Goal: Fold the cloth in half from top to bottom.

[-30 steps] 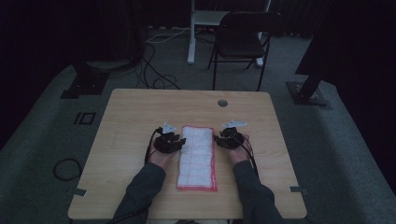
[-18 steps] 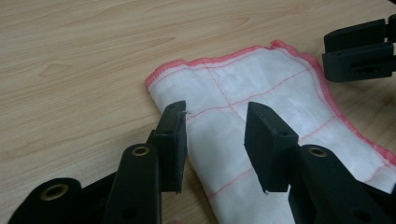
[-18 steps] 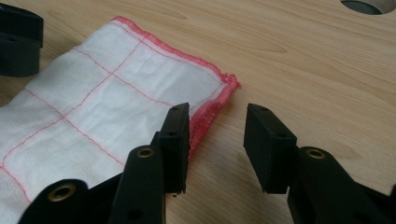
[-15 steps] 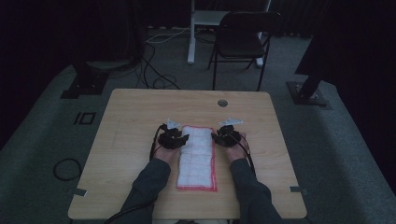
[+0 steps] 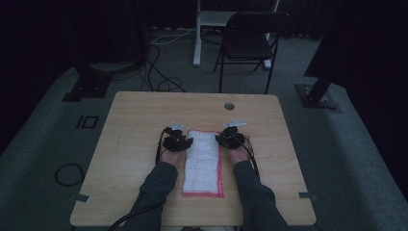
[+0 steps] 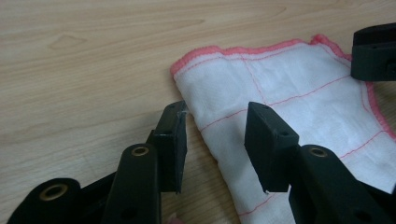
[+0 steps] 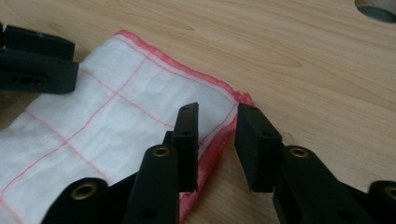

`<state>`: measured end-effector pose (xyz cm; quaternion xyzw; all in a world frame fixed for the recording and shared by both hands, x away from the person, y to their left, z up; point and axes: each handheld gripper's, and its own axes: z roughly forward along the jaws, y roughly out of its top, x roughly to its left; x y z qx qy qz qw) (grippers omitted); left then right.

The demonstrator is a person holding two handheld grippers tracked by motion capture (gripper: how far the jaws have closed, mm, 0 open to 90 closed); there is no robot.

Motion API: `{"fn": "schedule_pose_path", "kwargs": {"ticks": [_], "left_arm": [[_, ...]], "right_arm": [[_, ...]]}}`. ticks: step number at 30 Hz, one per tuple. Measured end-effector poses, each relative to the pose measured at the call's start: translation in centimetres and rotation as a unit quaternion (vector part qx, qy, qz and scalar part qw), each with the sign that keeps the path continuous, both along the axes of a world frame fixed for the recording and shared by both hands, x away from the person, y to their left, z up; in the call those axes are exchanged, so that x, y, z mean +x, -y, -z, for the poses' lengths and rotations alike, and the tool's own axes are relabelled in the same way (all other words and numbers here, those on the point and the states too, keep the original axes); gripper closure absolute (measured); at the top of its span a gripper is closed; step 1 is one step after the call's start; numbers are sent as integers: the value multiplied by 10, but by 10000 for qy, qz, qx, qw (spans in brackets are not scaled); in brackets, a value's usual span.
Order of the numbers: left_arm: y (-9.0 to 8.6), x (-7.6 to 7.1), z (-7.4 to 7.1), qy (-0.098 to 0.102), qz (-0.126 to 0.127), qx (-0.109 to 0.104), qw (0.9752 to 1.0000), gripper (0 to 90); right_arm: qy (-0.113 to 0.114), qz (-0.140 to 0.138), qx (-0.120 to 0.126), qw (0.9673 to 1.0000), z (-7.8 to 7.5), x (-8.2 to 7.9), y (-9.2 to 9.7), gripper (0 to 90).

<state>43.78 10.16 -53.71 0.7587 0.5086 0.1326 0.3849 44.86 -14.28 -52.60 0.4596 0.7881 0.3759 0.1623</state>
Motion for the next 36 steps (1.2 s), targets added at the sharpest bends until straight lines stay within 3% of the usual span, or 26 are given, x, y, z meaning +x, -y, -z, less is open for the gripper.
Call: {"fn": "schedule_pose_path", "kwargs": {"ticks": [10, 17, 23, 29, 33, 36], "left_arm": [[-3, 4, 2, -37, -101, 17, 9999, 580], [-4, 8, -1, -113, -122, 235, 9996, 628], [-3, 10, -1, -173, -138, 176, 9996, 630], [2, 9, -2, -195, -73, 231, 9995, 613], [1, 10, -2, -267, -23, 191, 9995, 737], [0, 10, -2, -307, 13, 179, 9994, 777]], "right_arm": [[-137, 164, -1, 9998, 6, 5, 2, 630], [-223, 182, -103, 9995, 8, 10, -6, 566], [-284, 233, -161, 9992, 11, 12, -9, 554], [-239, 185, -320, 9990, 10, 11, -13, 585], [-290, 137, -325, 9990, 9, 11, -15, 659], [-312, 127, -303, 9990, 9, 10, -17, 689]]}}
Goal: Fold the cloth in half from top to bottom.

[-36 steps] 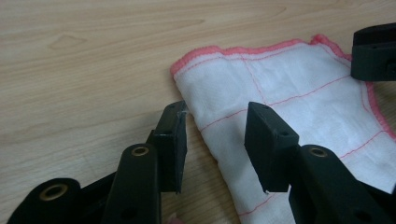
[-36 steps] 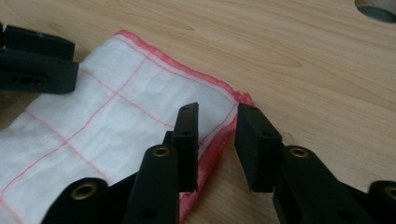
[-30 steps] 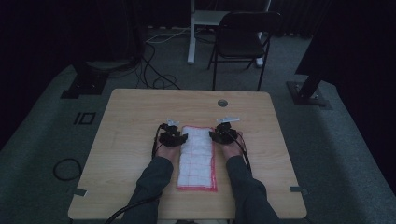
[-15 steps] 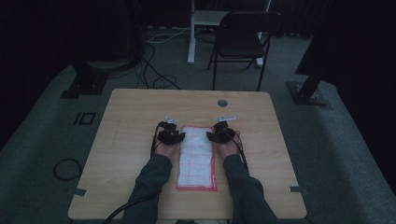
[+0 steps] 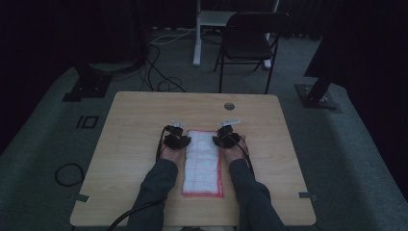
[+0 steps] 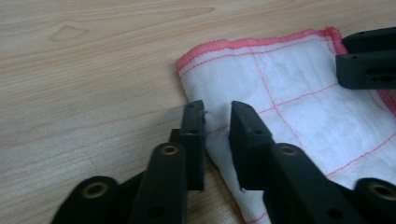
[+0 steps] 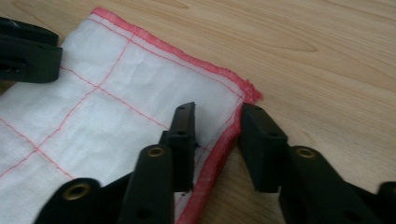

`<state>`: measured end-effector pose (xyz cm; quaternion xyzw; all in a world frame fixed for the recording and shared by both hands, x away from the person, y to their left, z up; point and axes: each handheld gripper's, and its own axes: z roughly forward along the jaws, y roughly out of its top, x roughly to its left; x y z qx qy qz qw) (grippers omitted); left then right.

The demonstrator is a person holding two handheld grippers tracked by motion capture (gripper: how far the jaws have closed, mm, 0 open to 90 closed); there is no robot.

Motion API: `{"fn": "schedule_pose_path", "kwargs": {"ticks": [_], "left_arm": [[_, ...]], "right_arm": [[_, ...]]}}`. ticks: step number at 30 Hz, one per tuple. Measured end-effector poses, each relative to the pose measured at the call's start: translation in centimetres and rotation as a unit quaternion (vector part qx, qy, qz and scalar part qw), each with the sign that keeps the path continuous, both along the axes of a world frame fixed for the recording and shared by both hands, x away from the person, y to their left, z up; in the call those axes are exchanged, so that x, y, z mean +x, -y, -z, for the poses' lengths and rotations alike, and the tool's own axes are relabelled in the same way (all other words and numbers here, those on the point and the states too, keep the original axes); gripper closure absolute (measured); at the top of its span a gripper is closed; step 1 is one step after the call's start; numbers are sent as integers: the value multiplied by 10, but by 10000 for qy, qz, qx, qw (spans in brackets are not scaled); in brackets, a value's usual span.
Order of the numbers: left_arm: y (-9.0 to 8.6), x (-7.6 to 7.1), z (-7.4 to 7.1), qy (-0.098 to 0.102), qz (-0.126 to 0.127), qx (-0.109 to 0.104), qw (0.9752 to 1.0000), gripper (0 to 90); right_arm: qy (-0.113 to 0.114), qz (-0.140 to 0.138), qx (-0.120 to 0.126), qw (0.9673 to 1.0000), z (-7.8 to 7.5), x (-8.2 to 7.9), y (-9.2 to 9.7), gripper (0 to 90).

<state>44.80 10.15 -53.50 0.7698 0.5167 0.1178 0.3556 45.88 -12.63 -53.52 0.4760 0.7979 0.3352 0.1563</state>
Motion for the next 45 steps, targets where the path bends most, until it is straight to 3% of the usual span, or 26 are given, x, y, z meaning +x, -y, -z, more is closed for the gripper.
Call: {"fn": "schedule_pose_path", "kwargs": {"ticks": [8, 13, 29, 40, 45], "left_arm": [[0, 4, -2, -195, 35, -72, 9998, 838], [-1, 6, -4, -247, 33, -98, 9996, 859], [-2, 6, -23, 67, 51, -169, 9998, 872], [0, -1, -50, 500, 168, -299, 9982, 872], [-2, -7, -55, 635, 255, -319, 9971, 872]], "right_arm": [[-231, -85, 186, 9995, -2, 4, 0, 827], [-97, -141, 102, 9998, -1, 4, -1, 850], [260, -104, 248, 9993, -14, 2, 2, 855], [610, -105, 429, 9972, -38, -3, 9, 855], [715, -203, 459, 9962, -45, -8, 12, 854]]}}
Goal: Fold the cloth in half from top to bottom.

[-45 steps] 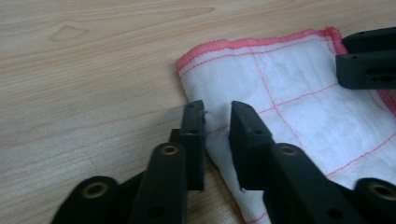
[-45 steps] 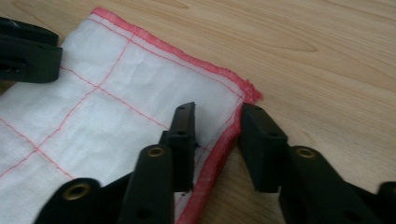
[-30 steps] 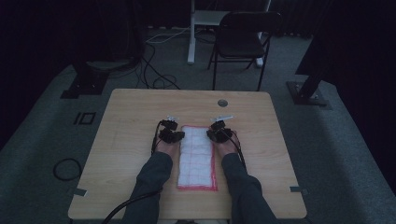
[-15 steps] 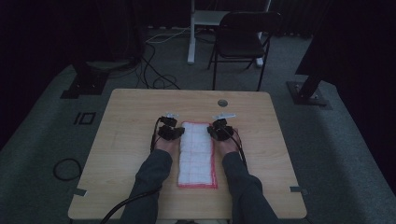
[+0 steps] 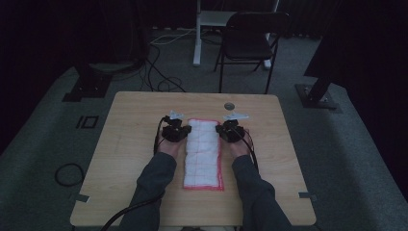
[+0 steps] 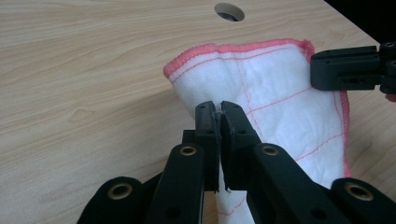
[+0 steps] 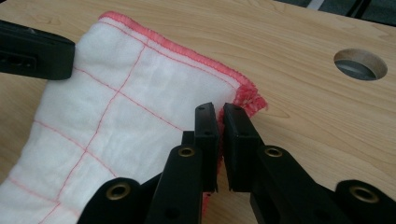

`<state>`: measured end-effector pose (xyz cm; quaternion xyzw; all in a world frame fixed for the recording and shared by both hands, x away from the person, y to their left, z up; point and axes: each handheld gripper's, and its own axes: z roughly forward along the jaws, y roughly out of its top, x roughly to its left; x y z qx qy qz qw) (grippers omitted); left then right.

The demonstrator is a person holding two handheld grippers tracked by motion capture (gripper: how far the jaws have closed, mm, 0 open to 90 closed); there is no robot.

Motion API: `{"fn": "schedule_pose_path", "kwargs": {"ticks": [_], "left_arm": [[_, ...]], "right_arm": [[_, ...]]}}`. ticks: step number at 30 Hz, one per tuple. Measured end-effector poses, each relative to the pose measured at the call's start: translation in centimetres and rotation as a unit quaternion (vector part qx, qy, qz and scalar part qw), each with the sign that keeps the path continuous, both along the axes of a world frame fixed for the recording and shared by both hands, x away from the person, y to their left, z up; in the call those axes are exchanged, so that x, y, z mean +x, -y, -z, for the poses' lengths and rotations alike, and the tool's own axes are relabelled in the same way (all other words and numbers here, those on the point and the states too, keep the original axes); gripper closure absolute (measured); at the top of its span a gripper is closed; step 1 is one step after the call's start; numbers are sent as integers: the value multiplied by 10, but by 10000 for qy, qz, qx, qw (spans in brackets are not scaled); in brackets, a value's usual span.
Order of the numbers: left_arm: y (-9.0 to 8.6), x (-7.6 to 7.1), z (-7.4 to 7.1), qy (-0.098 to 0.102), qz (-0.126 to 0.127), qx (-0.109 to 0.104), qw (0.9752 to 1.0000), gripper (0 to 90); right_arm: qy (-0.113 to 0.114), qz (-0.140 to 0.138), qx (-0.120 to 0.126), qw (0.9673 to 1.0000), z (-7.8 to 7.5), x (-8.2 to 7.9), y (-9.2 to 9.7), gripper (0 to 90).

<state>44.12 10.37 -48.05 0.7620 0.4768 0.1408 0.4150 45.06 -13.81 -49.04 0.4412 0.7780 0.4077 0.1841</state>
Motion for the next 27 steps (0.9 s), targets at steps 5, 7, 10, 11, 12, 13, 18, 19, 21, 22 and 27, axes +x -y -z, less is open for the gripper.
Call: {"fn": "schedule_pose_path", "kwargs": {"ticks": [5, 7, 10, 11, 12, 13, 18, 19, 21, 22, 27], "left_arm": [[-3, -7, 0, 48, 57, -42, 10000, 872], [-4, -9, -1, 68, 84, -54, 9999, 872], [-5, -14, -4, 123, 121, -59, 9998, 872], [-6, -16, -5, 143, 137, -67, 9998, 872], [-6, -17, -5, 147, 141, -70, 9998, 872], [-7, -19, -6, 156, 147, -84, 9997, 872], [-10, -28, -10, 207, 194, -72, 9996, 872], [-10, -30, -10, 231, 196, -101, 9995, 872], [-11, -33, -11, 234, 214, -93, 9995, 872], [-12, -35, -12, 247, 210, -99, 9994, 872], [-13, -41, -14, 287, 256, -81, 9992, 872]], "right_arm": [[49, -83, -5, 10000, -1, -5, 1, 854], [75, -122, -5, 9999, -2, -8, 2, 854], [126, -173, 6, 9998, -4, -12, 2, 853], [147, -195, 7, 9997, -5, -14, 2, 854], [168, -217, 6, 9996, -6, -15, 2, 854], [185, -235, 11, 9996, -7, -17, 2, 854], [271, -338, 31, 9991, -11, -26, 3, 854], [277, -362, 37, 9990, -12, -28, 3, 854], [306, -416, 32, 9987, -13, -32, 2, 854], [315, -430, 39, 9986, -14, -34, 2, 854], [391, -511, 22, 9979, -17, -41, 2, 856]]}}
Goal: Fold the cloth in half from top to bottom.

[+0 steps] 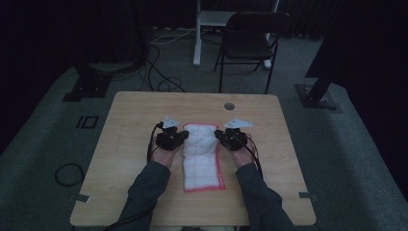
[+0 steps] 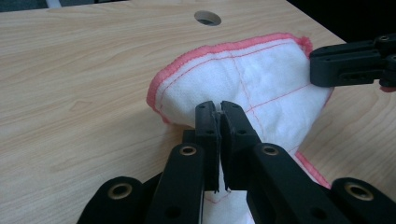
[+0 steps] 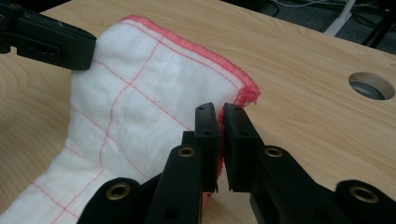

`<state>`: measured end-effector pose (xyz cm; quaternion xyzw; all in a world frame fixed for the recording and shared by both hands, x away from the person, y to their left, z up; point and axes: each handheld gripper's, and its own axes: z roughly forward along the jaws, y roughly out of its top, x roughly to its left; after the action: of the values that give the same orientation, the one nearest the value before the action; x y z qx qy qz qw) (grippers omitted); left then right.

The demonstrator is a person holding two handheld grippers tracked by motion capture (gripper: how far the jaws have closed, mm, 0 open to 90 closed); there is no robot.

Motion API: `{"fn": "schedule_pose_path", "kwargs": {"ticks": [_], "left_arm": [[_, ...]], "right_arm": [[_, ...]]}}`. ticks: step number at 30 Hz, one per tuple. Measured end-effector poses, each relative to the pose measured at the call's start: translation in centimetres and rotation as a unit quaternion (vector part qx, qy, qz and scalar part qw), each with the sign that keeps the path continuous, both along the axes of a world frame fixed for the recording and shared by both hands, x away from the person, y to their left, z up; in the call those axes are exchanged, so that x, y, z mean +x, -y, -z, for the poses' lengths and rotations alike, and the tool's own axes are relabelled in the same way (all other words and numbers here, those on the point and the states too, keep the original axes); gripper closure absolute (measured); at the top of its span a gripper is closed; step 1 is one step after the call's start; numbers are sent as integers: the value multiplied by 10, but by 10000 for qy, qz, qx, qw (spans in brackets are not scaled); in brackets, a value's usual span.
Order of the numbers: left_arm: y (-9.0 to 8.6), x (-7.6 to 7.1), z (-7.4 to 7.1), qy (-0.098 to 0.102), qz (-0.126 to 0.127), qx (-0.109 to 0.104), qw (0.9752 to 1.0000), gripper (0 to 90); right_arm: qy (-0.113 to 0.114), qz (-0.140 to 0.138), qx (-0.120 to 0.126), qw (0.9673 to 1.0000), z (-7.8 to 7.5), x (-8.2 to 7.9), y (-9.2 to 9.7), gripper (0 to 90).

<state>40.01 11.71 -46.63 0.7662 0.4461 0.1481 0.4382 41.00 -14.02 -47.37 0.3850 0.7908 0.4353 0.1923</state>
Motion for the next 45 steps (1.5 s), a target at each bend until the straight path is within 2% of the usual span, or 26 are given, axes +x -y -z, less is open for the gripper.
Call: {"fn": "schedule_pose_path", "kwargs": {"ticks": [9, 13, 17, 22, 27, 33, 39, 45], "left_arm": [[-1, -6, 1, 38, 29, 40, 10000, 873], [-6, -1, 6, -35, -120, 20, 9999, 873], [-13, 7, 15, -137, -357, 75, 9992, 872], [-23, 22, 34, -361, -724, 219, 9965, 872], [-36, 29, 53, -618, -1121, 249, 9915, 869], [-42, 31, 61, -741, -1323, 251, 9881, 824], [-47, 33, 59, -800, -1359, 121, 9874, 669], [-44, 35, 65, -951, -1363, 149, 9860, 628]], "right_arm": [[-51, -9, -27, 10000, 4, 1, -1, 856], [-119, 4, -47, 9999, 8, 9, -7, 856], [-254, 23, -62, 9997, 15, 23, -18, 836], [-396, 221, -172, 9988, 23, 38, -31, 794], [-531, 248, -282, 9979, 31, 45, -39, 792], [-675, 211, -425, 9966, 39, 56, -52, 758], [-787, 281, -477, 9954, 41, 71, -67, 704], [-929, 302, -561, 9936, 45, 84, -81, 646]]}}
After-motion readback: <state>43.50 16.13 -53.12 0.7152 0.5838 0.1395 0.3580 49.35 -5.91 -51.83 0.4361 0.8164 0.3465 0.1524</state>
